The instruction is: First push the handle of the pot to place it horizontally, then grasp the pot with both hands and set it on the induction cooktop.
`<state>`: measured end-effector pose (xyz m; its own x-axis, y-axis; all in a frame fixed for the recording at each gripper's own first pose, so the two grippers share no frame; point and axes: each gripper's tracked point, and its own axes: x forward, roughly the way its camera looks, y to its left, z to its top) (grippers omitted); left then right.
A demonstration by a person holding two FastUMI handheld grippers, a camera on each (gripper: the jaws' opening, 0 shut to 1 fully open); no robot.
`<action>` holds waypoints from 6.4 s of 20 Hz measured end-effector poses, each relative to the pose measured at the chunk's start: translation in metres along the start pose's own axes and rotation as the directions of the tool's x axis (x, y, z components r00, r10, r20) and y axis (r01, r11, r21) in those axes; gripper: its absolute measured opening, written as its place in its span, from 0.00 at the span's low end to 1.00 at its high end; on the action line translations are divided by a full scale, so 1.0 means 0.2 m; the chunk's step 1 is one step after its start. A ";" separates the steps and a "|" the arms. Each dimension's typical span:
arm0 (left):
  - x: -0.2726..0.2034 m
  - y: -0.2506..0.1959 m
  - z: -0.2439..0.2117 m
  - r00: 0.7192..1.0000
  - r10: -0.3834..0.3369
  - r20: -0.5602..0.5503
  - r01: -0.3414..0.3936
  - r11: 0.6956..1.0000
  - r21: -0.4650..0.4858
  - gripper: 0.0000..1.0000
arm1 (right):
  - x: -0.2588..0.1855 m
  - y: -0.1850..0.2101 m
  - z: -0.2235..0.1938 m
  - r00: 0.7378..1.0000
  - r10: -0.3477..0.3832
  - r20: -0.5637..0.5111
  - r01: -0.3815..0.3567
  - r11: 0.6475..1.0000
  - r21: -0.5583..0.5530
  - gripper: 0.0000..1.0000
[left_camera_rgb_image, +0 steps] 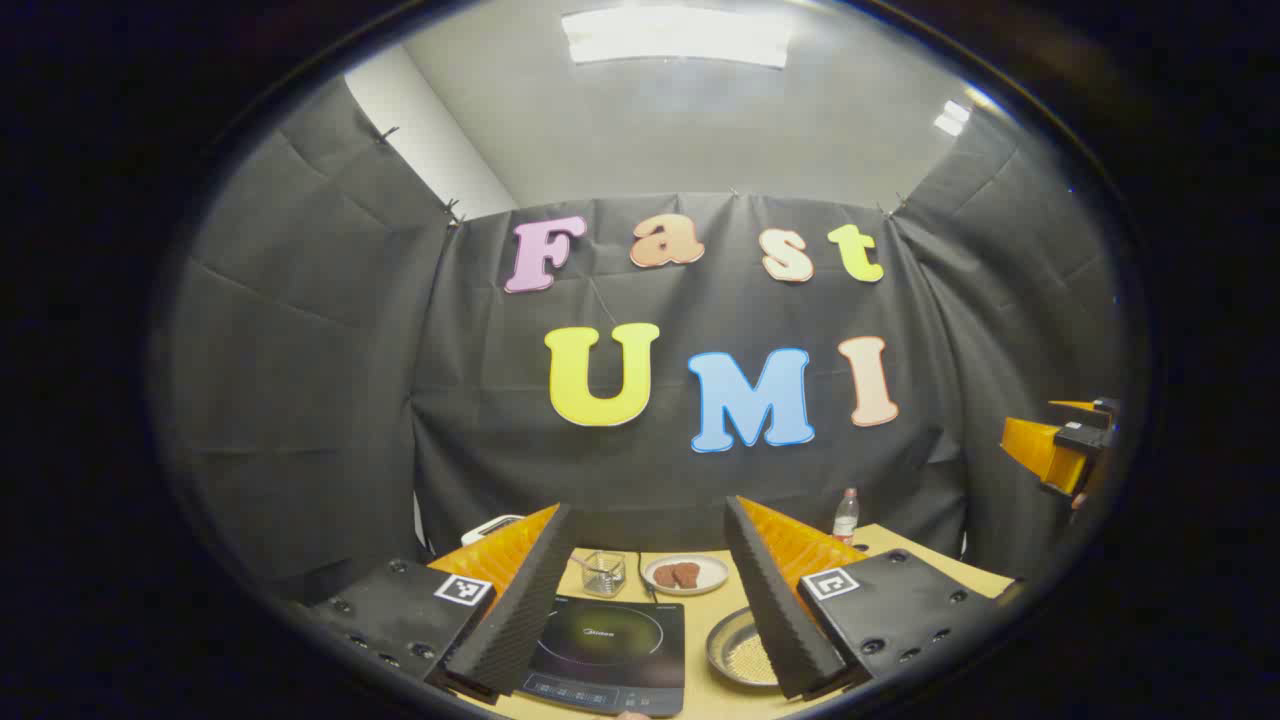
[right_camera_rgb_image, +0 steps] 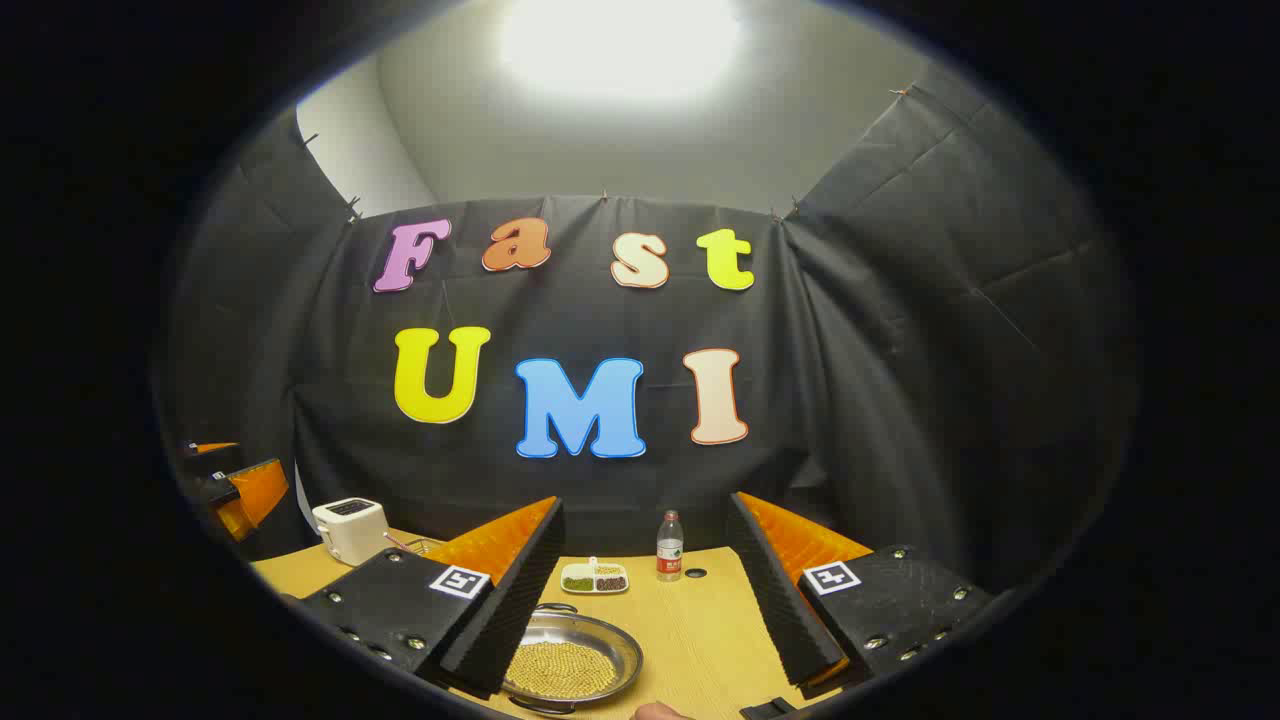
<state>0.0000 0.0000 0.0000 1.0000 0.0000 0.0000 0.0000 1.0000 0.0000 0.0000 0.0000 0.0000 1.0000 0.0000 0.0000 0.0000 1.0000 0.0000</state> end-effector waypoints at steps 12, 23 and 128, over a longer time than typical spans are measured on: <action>0.00 -0.07 0.02 1.000 0.005 0.004 -0.005 1.000 0.013 1.00 | 0.03 -0.03 -0.03 0.999 0.038 -0.015 -0.038 0.999 -0.002 0.98; 0.01 -0.13 0.03 1.000 0.015 0.005 -0.015 1.000 0.026 0.98 | 0.07 -0.04 -0.09 0.995 0.081 -0.051 -0.082 0.997 -0.008 1.00; 0.90 -0.16 -0.54 0.990 -0.063 -0.128 0.054 0.996 -0.075 1.00 | -0.09 0.04 -1.83 0.282 0.082 -0.956 -0.419 0.907 -0.046 0.01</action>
<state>0.1798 -0.0315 -0.1074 0.9898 -0.0628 -0.1277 0.0535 0.9958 -0.0745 -0.0187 0.0078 -0.3662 0.2819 0.0816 -0.9560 -0.4188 0.9069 -0.0461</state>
